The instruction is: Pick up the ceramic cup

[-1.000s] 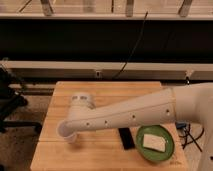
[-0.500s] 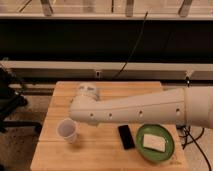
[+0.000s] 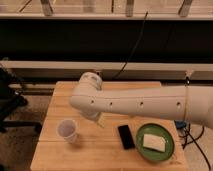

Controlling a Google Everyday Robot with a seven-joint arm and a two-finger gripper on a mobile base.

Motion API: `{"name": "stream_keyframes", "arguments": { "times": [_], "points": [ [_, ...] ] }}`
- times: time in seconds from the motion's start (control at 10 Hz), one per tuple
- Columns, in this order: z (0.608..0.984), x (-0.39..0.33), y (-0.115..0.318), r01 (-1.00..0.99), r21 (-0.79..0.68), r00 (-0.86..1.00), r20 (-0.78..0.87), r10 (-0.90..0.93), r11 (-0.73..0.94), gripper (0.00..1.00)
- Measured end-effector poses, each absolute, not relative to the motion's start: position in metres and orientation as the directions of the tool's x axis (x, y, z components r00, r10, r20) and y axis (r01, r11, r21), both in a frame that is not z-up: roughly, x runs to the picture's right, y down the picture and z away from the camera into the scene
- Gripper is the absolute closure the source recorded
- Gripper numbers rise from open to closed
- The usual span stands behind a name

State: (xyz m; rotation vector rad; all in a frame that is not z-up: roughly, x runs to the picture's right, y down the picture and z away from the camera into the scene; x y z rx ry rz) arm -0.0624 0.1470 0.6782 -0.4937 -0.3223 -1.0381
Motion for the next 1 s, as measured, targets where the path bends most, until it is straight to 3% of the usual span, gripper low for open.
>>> {"name": "stream_keyframes", "arguments": {
  "times": [1.0],
  "points": [
    [0.663,-0.092,0.165,0.982,-0.1,0.189,0.615,-0.766,0.162,0.2]
  ]
}}
